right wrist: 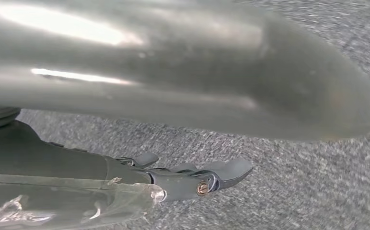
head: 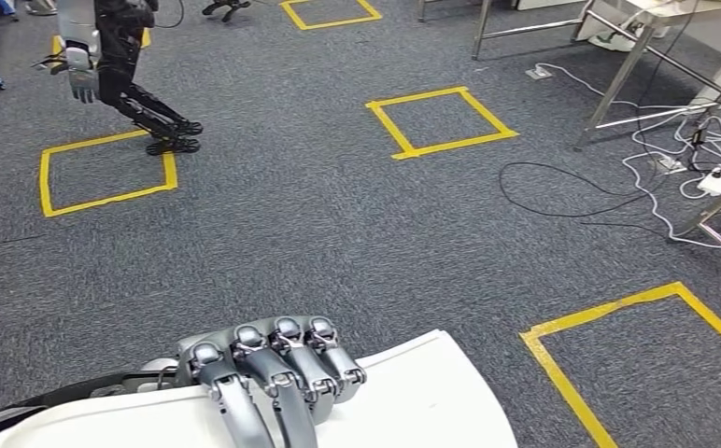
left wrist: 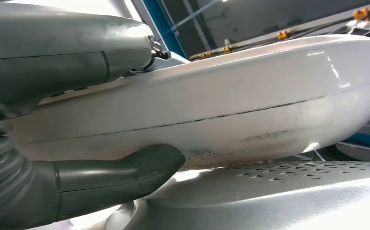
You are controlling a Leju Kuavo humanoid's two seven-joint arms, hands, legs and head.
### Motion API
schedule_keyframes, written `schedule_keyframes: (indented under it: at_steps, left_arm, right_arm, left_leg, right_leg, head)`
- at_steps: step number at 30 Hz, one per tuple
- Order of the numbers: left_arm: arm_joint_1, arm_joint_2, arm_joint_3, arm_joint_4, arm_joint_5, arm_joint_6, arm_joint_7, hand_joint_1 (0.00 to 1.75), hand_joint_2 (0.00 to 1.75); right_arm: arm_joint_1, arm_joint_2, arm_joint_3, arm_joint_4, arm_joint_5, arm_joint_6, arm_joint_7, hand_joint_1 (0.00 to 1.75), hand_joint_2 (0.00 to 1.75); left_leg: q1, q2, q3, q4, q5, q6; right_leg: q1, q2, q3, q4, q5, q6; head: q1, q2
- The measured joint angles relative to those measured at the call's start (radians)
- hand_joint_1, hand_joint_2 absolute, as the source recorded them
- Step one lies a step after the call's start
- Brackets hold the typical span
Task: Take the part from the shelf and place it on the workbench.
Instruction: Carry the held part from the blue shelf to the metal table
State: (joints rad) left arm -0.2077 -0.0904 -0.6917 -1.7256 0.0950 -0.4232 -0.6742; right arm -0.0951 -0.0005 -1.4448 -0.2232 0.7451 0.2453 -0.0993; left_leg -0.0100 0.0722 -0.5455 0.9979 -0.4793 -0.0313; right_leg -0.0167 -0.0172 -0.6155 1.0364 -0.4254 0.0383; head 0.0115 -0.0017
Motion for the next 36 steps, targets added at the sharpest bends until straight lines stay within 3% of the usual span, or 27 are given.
schedule_keyframes:
  at_steps: [2,4,5,6,7,8,10,12,14,16,17,19,21,22,23,25,27,30,33,36]
  left_arm:
    - [0.0,0.0,0.0,0.0,-0.005,0.001,0.0,1.75,1.75]
    - [0.002,0.002,0.0,0.001,-0.006,0.004,0.0,1.75,1.75]
    - [0.003,0.003,0.0,0.002,-0.005,0.006,0.0,1.75,1.75]
    - [0.005,0.003,0.0,0.003,-0.004,0.011,0.001,1.75,1.75]
    - [0.007,0.003,0.0,0.004,-0.001,0.018,0.002,1.75,1.75]
    - [0.009,0.002,0.0,0.005,0.002,0.028,0.003,1.75,1.75]
    - [0.016,0.001,0.001,0.005,0.012,0.051,0.007,1.75,1.75]
    - [0.026,0.0,0.002,0.005,0.023,0.071,0.011,1.75,1.75]
    - [0.032,-0.001,0.003,0.005,0.028,0.074,0.015,1.75,1.75]
    - [0.03,-0.001,0.002,0.005,0.027,0.065,0.015,1.75,1.75]
    - [0.029,-0.001,0.002,0.005,0.027,0.06,0.015,1.75,1.75]
    - [0.029,0.001,0.002,0.005,0.027,0.051,0.015,1.75,1.75]
    - [0.029,0.003,0.002,0.005,0.028,0.042,0.015,1.75,1.75]
    - [0.029,0.004,0.002,0.005,0.028,0.039,0.014,1.75,1.75]
    - [0.029,0.004,0.002,0.005,0.028,0.036,0.014,1.75,1.75]
    - [0.028,0.003,0.002,0.005,0.027,0.033,0.013,1.75,1.75]
    - [0.027,0.003,0.002,0.005,0.025,0.028,0.012,1.75,1.75]
    - [0.026,0.002,0.001,0.005,0.021,0.021,0.008,1.75,1.75]
    - [0.022,0.001,0.001,0.005,0.023,0.008,0.005,1.75,1.75]
    - [0.022,0.002,0.001,0.005,0.026,0.002,0.005,1.75,1.75]
  right_arm:
    - [-0.003,0.0,-0.009,0.0,-0.024,0.007,-0.002,0.0,0.0]
    - [-0.008,0.001,-0.023,0.0,-0.052,0.0,-0.002,0.0,0.0]
    - [-0.009,0.003,-0.032,0.0,-0.067,-0.01,-0.002,0.0,0.0]
    - [-0.009,0.005,-0.04,0.0,-0.081,-0.02,-0.002,0.0,0.0]
    - [-0.01,0.007,-0.05,0.0,-0.095,-0.027,-0.004,0.0,0.0]
    - [-0.01,0.009,-0.059,0.0,-0.107,-0.03,-0.005,0.0,0.0]
    - [-0.012,0.013,-0.072,0.0,-0.125,-0.028,-0.01,0.0,0.0]
    - [-0.014,0.015,-0.08,0.0,-0.136,-0.026,-0.014,0.0,0.0]
    - [-0.01,0.018,-0.086,0.001,-0.141,-0.022,-0.017,0.0,0.0]
    - [-0.008,0.022,-0.089,0.001,-0.14,-0.017,-0.017,0.0,0.0]
    - [-0.011,0.023,-0.09,0.002,-0.139,-0.015,-0.016,0.0,0.0]
    - [-0.016,0.024,-0.09,0.002,-0.135,-0.014,-0.012,0.0,0.0]
    - [-0.017,0.025,-0.09,0.003,-0.131,-0.012,-0.005,0.0,0.0]
    - [-0.016,0.026,-0.09,0.004,-0.128,-0.011,-0.001,0.0,0.0]
    - [-0.014,0.026,-0.09,0.005,-0.126,-0.01,0.002,0.0,0.0]
    - [-0.014,0.026,-0.089,0.005,-0.114,-0.004,0.011,0.0,0.0]
    - [-0.015,0.027,-0.081,0.006,-0.092,0.008,0.02,0.0,0.0]
    - [-0.008,0.028,-0.048,0.006,-0.018,0.018,0.027,0.0,0.0]
    - [0.004,0.026,0.023,0.006,0.114,0.025,0.022,0.0,0.0]
    - [0.009,0.024,0.055,0.006,0.16,0.041,0.02,0.0,0.0]
  left_leg:
    - [0.003,-0.032,-0.03,0.067,-0.046,-0.011]
    - [0.005,-0.055,-0.096,0.2,-0.107,-0.016]
    - [0.006,-0.057,-0.126,0.255,-0.121,-0.016]
    - [0.006,-0.058,-0.141,0.278,-0.117,-0.015]
    - [0.006,-0.06,-0.138,0.263,-0.094,-0.014]
    - [0.008,-0.066,-0.115,0.212,-0.057,-0.011]
    - [0.014,-0.106,-0.053,0.078,0.005,-0.009]
    - [0.018,-0.141,-0.022,0.008,0.019,-0.006]
    - [0.017,-0.134,-0.021,0.0,0.019,0.003]
    - [0.018,-0.116,-0.02,-0.004,0.025,0.017]
    - [0.019,-0.104,-0.02,-0.007,0.027,0.022]
    - [0.016,-0.081,-0.02,-0.007,0.026,0.029]
    - [0.013,-0.058,-0.019,-0.006,0.025,0.03]
    - [0.012,-0.048,-0.019,-0.006,0.025,0.03]
    - [0.011,-0.038,-0.018,-0.005,0.024,0.03]
    - [0.008,-0.022,-0.014,-0.003,0.02,0.024]
    - [0.001,-0.01,-0.012,-0.002,0.017,0.015]
    - [0.001,0.004,-0.01,-0.004,0.016,0.0]
    - [0.005,-0.034,-0.042,0.07,-0.04,-0.016]
    - [0.007,-0.052,-0.072,0.135,-0.079,-0.02]
  right_leg:
    - [-0.005,0.017,0.0,-0.002,0.003,-0.01]
    - [-0.006,0.035,-0.003,-0.002,0.005,-0.015]
    - [-0.006,0.045,-0.005,-0.002,0.005,-0.015]
    - [-0.007,0.055,-0.005,-0.002,0.006,-0.015]
    - [-0.007,0.067,-0.006,-0.002,0.007,-0.014]
    - [-0.008,0.078,-0.005,-0.002,0.008,-0.012]
    - [-0.009,0.1,-0.008,0.0,0.011,-0.004]
    - [-0.01,0.117,-0.015,-0.003,0.016,0.009]
    - [-0.013,0.13,-0.021,-0.011,0.024,0.023]
    - [-0.012,0.107,-0.032,0.006,0.012,0.031]
    - [-0.01,0.082,-0.05,0.044,-0.012,0.034]
    - [-0.007,0.038,-0.108,0.175,-0.081,0.036]
    - [-0.007,0.028,-0.148,0.273,-0.117,0.037]
    - [-0.007,0.026,-0.141,0.268,-0.108,0.036]
    - [-0.006,0.022,-0.113,0.223,-0.083,0.035]
    - [-0.003,-0.011,-0.031,0.083,-0.029,0.031]
    - [0.0,-0.034,0.013,0.004,-0.007,0.022]
    - [0.001,-0.012,0.007,-0.002,-0.004,0.005]
    - [-0.005,0.011,0.006,-0.007,0.003,-0.01]
    - [-0.006,0.019,0.004,-0.007,0.004,-0.013]
  head:
    - [-0.001,0.0]
    - [-0.003,0.0]
    - [-0.004,0.0]
    - [-0.004,0.0]
    - [-0.004,0.0]
    - [-0.004,0.0]
    - [-0.004,0.0]
    - [-0.005,0.0]
    - [-0.006,0.0]
    - [-0.002,0.0]
    - [0.0,0.0]
    - [0.006,0.0]
    - [0.006,0.0]
    - [0.006,0.0]
    - [0.006,0.0]
    - [0.006,0.0]
    - [0.004,0.0]
    - [0.001,0.0]
    - [-0.003,0.0]
    - [-0.006,0.0]
